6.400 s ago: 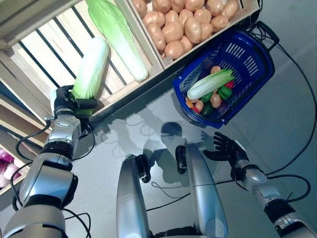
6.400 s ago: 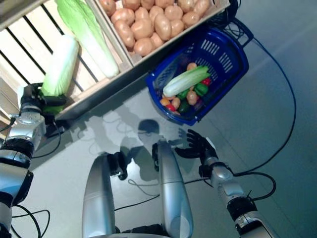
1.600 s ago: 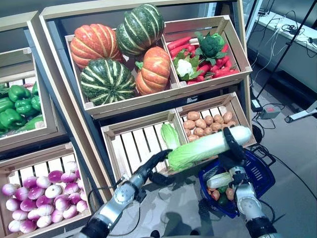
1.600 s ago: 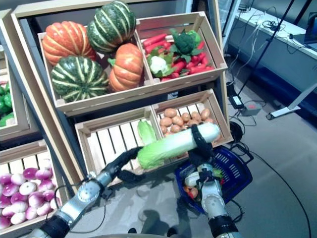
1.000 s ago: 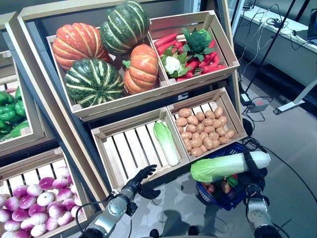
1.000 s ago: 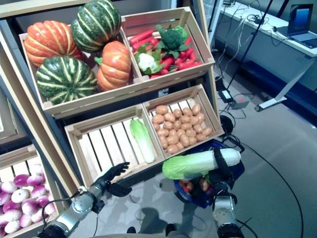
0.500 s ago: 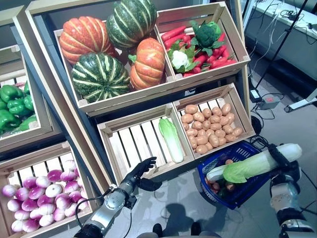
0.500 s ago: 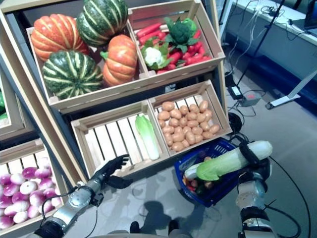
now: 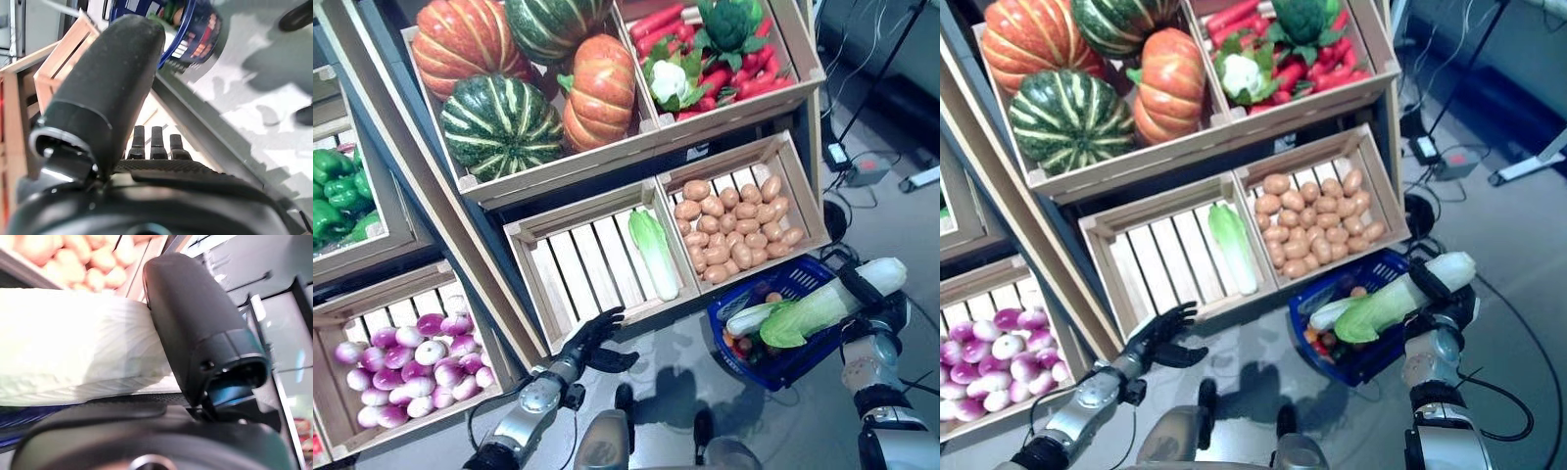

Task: Put vegetables into the basket

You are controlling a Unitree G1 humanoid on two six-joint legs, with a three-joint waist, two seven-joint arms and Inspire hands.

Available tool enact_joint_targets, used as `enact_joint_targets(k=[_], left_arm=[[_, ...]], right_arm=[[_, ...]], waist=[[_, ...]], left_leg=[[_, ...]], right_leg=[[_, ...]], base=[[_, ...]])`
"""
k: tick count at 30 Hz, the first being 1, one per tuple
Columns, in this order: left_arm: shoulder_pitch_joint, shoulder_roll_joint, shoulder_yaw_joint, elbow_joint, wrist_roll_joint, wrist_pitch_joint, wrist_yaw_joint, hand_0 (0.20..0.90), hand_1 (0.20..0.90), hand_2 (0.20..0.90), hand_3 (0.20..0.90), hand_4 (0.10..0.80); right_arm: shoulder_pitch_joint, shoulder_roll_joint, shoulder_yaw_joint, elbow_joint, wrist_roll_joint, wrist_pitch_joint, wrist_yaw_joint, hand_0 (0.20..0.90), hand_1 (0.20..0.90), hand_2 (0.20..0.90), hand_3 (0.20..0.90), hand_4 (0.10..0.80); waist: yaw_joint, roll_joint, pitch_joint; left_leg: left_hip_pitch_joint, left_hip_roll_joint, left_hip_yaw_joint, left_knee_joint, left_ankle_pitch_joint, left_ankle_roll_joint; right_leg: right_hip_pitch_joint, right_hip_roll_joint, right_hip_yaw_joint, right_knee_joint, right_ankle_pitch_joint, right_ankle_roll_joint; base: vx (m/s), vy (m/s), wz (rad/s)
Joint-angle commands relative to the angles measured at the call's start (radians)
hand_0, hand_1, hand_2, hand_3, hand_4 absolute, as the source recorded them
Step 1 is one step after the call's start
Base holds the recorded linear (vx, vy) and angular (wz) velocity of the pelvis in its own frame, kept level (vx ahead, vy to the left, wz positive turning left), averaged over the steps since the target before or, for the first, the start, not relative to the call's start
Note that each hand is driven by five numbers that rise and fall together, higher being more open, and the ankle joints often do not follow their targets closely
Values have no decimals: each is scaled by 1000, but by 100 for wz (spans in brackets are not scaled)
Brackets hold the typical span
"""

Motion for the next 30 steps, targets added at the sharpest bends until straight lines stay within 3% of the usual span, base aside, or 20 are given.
enact_joint_targets(k=[1, 3, 4, 8, 10, 12, 17, 22, 26, 28, 30], left_arm=[[-110, 20, 17, -102, -26, -117, -8, 900, 900, 900, 900, 800], [-108, 34, 14, -118, -21, -119, -19, 900, 900, 900, 900, 800], [-95, 44, 14, -133, -21, -117, -9, 900, 900, 900, 900, 800], [-106, 59, 31, -126, -63, -128, 52, 900, 900, 900, 900, 800], [-168, 65, 52, -126, -112, -159, 93, 900, 900, 900, 900, 800], [-198, 56, 65, -157, -126, -165, 112, 900, 900, 900, 900, 800], [-200, 48, 88, -216, -144, -195, 93, 900, 900, 900, 900, 800], [-217, 65, 61, -309, -130, -287, 109, 900, 900, 900, 900, 800], [-224, 69, 68, -343, -140, -318, 113, 900, 900, 900, 900, 800], [-236, 76, 79, -380, -132, -326, 125, 900, 900, 900, 900, 800], [-241, 83, 82, -387, -107, -344, 156, 900, 900, 900, 900, 800]], right_arm=[[-42, -50, 9, -77, -26, -156, -10, 300, 300, 300, 300, 400], [4, -31, 0, -99, -36, -179, -21, 300, 300, 300, 300, 400], [11, -28, -1, -96, -47, -183, -15, 300, 300, 300, 300, 400], [-69, -23, 49, -83, -154, -148, -43, 300, 300, 300, 300, 400], [-179, -54, 104, -76, -233, -113, -126, 300, 300, 300, 300, 400], [-215, -76, 116, -76, -243, -115, -163, 300, 300, 300, 300, 400], [-247, -122, 98, -75, -237, -130, -142, 300, 300, 300, 300, 400], [-308, -194, 124, -40, -285, -100, -218, 300, 300, 300, 300, 400], [-332, -207, 117, -25, -291, -86, -232, 300, 300, 300, 300, 400], [-363, -220, 122, -15, -267, -24, -179, 900, 900, 900, 900, 800], [-372, -229, 129, 5, -274, 4, -186, 900, 900, 900, 900, 800]], waist=[[45, -44, -87], [52, -44, -98], [57, -41, -95], [60, -33, -59], [58, -24, -16], [54, -33, 12], [63, -25, 85], [59, 14, 158], [61, 27, 184], [63, 36, 194], [65, 38, 194]], left_leg=[[3, -40, 23, 40, 116, 68], [19, -51, 25, 56, 100, 89], [37, -52, 35, 72, 87, 97], [101, -13, 84, 49, 75, 76], [67, 7, 99, 57, 74, 73], [-11, -2, 88, 140, 60, 69], [-151, 24, 80, 341, 13, 50], [-269, 7, 51, 524, -72, 69], [-334, -8, 44, 615, -109, 80], [-393, -21, 36, 689, -130, 90], [-417, -26, 28, 719, -143, 95]], right_leg=[[82, -87, -88, 97, -7, 45], [63, -104, -118, 183, -32, 53], [14, -126, -160, 276, 5, 62], [-107, -163, -240, 267, 53, 72], [-146, -158, -226, 213, 70, 72], [-166, -137, -192, 191, 65, 58], [-212, -159, -230, 299, 11, 26], [-375, -190, -239, 556, -89, -14], [-447, -212, -238, 668, -125, -31], [-509, -229, -236, 755, -153, -45], [-540, -236, -232, 794, -164, -51]], base=[[219, 144, -50], [250, 124, -52], [252, 97, -57], [-14, -49, -69], [-292, -145, -68], [-167, -155, -29], [-61, -101, 25], [-63, -30, 5], [-52, -29, 21], [-52, -66, 14], [-27, -70, 16]])
